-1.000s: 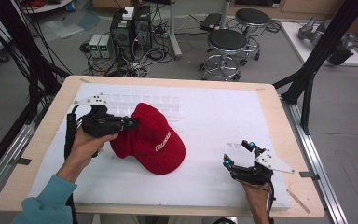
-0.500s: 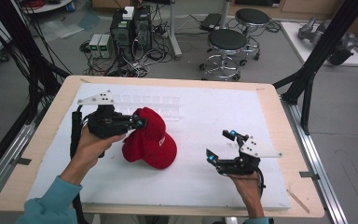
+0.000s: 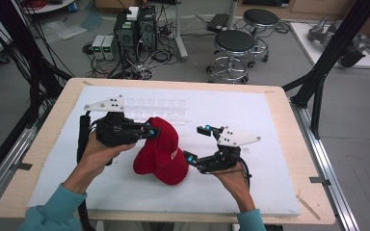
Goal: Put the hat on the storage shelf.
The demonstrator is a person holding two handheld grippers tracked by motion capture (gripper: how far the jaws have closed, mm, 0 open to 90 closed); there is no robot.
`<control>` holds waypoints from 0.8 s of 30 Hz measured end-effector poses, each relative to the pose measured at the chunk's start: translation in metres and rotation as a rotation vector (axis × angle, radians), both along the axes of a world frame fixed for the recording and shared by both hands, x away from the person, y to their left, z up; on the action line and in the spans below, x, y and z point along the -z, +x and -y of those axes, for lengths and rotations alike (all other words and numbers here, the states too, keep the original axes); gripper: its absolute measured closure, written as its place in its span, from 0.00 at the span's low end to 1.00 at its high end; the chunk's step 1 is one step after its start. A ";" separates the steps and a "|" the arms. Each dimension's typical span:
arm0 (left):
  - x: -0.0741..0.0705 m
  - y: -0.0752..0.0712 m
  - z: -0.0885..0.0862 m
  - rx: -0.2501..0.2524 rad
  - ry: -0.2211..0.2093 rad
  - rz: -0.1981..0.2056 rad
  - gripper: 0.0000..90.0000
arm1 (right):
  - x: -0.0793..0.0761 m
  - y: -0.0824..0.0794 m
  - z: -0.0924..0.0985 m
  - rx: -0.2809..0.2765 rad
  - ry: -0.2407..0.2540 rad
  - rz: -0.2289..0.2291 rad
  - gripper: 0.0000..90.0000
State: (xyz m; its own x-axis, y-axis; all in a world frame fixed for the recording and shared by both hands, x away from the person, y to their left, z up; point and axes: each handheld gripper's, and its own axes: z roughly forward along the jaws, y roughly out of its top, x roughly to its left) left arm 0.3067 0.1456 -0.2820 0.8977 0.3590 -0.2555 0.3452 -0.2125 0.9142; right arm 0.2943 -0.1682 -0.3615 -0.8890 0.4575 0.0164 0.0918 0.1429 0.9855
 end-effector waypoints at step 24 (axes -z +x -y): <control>0.000 -0.004 0.017 0.074 0.052 0.036 0.95 | 0.003 0.017 -0.028 -0.183 -0.036 -0.082 0.82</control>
State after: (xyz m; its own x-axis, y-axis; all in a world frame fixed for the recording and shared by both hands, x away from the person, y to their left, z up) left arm 0.3024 0.1290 -0.2819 0.9304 0.3034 -0.2059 0.2944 -0.2833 0.9127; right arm 0.3114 -0.1404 -0.3641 -0.9538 0.2899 0.0790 0.1412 0.2000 0.9696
